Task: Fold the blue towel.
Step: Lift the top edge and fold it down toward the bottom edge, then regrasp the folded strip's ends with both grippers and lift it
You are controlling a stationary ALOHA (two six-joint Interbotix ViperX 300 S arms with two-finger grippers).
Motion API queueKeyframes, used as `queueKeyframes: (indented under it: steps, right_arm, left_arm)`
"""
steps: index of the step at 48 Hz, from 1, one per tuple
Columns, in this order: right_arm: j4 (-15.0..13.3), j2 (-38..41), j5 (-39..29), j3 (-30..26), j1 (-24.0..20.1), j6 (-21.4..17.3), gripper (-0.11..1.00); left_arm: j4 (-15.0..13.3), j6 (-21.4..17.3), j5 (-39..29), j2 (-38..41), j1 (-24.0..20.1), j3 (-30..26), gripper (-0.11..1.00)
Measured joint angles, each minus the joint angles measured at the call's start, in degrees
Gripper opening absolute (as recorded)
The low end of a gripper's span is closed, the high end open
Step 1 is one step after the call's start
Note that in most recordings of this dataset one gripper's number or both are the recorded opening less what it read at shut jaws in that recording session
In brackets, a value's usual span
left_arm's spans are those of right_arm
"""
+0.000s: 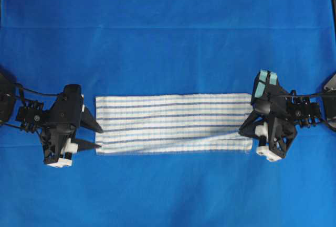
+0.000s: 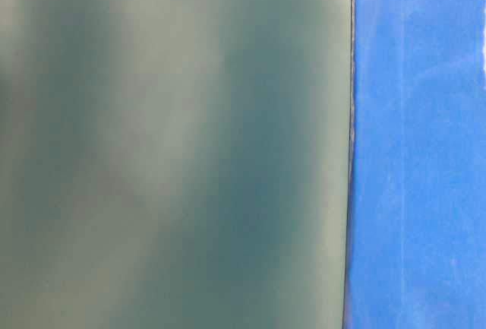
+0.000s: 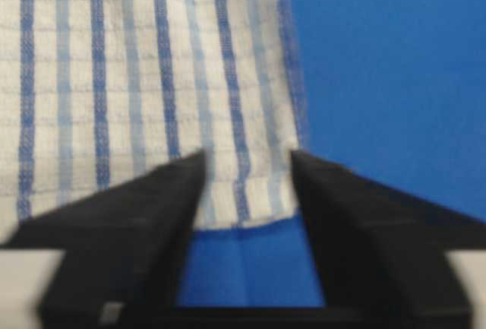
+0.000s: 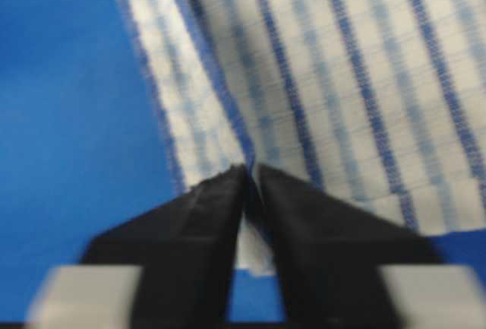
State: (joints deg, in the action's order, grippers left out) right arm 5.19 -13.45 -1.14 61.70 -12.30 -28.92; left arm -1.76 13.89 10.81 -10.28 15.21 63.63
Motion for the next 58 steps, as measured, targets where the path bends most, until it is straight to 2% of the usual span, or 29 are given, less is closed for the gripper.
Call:
queueKeyframes:
  steps: [3,6,12,22,30,37,46,58]
  right_arm:
    - [-0.18,-0.09,-0.18,-0.26,-0.18,0.26,0.56]
    - [-0.97,-0.09,-0.62,-0.44,-0.18,0.53,0.67]
    - [-3.43,-1.14,-2.46,-0.44,2.02,0.70,0.61]
    - [-7.03,-3.16,-4.92,0.53,10.37,0.62,0.62]
    - [-9.67,-3.43,-5.62,0.53,13.36,0.62,0.62]
    - [-10.72,-3.16,-5.54,0.62,15.56,0.62,0.62]
    - [-11.95,0.70,-4.48,0.88,18.98,0.62,0.62]
    - [-12.13,4.75,-3.08,0.79,18.98,0.53,0.62]
  left_arm:
    - [0.00,-0.44,-0.18,-0.18,-0.18,-0.09,0.59]
    - [0.09,-0.88,-0.79,-0.88,-1.41,-0.18,0.62]
    - [0.00,-1.32,-2.55,-2.11,-4.75,-0.26,0.60]
    - [0.00,-4.75,-3.78,-4.13,-11.07,-0.26,0.60]
    - [0.00,-6.06,-3.78,-4.13,-12.22,-0.26,0.60]
    - [0.09,-6.15,-3.69,-3.43,-13.18,-0.44,0.60]
    - [0.00,-6.24,-2.99,1.14,-16.44,-0.44,0.60]
    - [0.00,-6.42,-1.93,6.94,-17.49,-0.97,0.60]
